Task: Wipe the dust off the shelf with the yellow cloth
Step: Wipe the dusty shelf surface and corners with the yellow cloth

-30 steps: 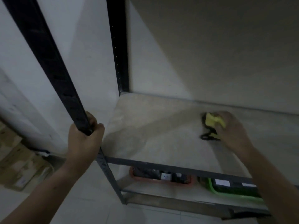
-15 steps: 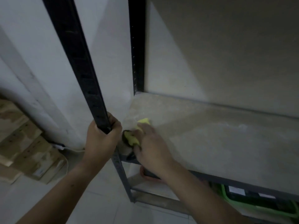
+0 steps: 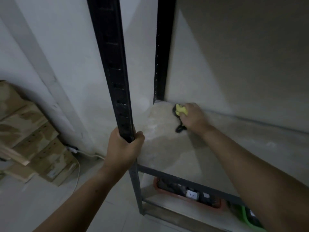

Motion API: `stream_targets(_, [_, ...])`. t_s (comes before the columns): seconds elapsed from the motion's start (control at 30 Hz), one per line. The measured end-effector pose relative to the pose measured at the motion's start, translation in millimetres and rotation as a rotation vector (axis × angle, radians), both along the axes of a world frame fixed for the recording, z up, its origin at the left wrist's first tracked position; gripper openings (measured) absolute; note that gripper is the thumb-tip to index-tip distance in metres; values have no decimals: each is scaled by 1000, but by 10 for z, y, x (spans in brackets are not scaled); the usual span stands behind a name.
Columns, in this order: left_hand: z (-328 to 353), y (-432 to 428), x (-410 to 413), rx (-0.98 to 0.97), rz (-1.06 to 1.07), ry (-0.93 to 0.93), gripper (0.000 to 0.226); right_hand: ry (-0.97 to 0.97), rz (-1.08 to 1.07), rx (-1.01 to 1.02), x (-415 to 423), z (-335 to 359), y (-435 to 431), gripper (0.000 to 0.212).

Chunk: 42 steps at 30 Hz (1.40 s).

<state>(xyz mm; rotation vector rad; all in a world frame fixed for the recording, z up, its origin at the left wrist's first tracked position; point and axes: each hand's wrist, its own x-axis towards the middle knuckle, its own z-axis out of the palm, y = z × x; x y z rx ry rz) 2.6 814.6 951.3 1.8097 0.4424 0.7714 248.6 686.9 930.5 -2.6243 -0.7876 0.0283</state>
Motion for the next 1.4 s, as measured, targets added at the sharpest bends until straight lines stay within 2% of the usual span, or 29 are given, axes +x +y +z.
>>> stream_targets(0.17, [9, 11, 9, 32, -15, -45, 33, 1, 173, 50, -424, -13, 670, 45])
stream_targets(0.3, [80, -12, 9, 124, -91, -124, 39, 136, 649, 32, -918, 82, 757, 17])
stream_targets(0.37, [93, -29, 8, 157, -121, -137, 44, 216, 733, 80, -1079, 143, 614, 15])
stream_targets(0.4, [95, -40, 6, 150, -123, -136, 41, 282, 727, 129, -1135, 159, 511, 18])
stream_targets(0.47, [73, -46, 8, 81, -98, -109, 21, 412, 684, 176, -1231, 183, 253, 31])
stream_targets(0.53, [23, -12, 7, 49, -42, -66, 26, 510, 614, 213, -1294, 205, -33, 46])
stream_targets(0.6, [-1, 10, 12, 43, -24, -59, 32, 562, 509, 368, -1257, 265, -345, 46])
stream_targets(0.67, [1, 11, 14, 39, -39, -72, 34, 453, 334, 521, -1077, 339, -718, 38])
stream_targets(0.73, [13, 2, 13, 39, -43, -83, 37, 266, 111, 584, -823, 403, -1167, 26])
stream_targets(0.77, [15, 0, 15, 33, -47, -87, 38, 155, -15, 556, -680, 399, -1414, 24])
stream_targets(0.83, [18, -9, 24, 27, -54, -96, 40, -29, -236, 366, -386, 316, -1937, 26])
stream_targets(0.87, [14, -13, 30, 33, -52, -101, 41, -63, -311, 253, -264, 255, -2161, 28])
stream_targets(0.97, [-10, -13, 42, 33, -30, -108, 38, 11, -415, 22, -126, 45, -2453, 34])
stream_targets(1.1, [-40, 4, 51, 25, -14, -110, 36, -62, -363, -56, -283, -46, -2014, 38])
stream_targets(1.23, [-41, 15, 49, 29, -28, -110, 38, -42, -115, -75, -911, -49, -1137, 47])
stream_targets(1.3, [-32, 17, 39, 32, -28, -105, 39, 8, 33, 5, -1395, -103, -734, 49])
stream_targets(1.4, [-18, 16, 27, 30, -17, -91, 37, 123, 316, 149, -1912, -120, -464, 42])
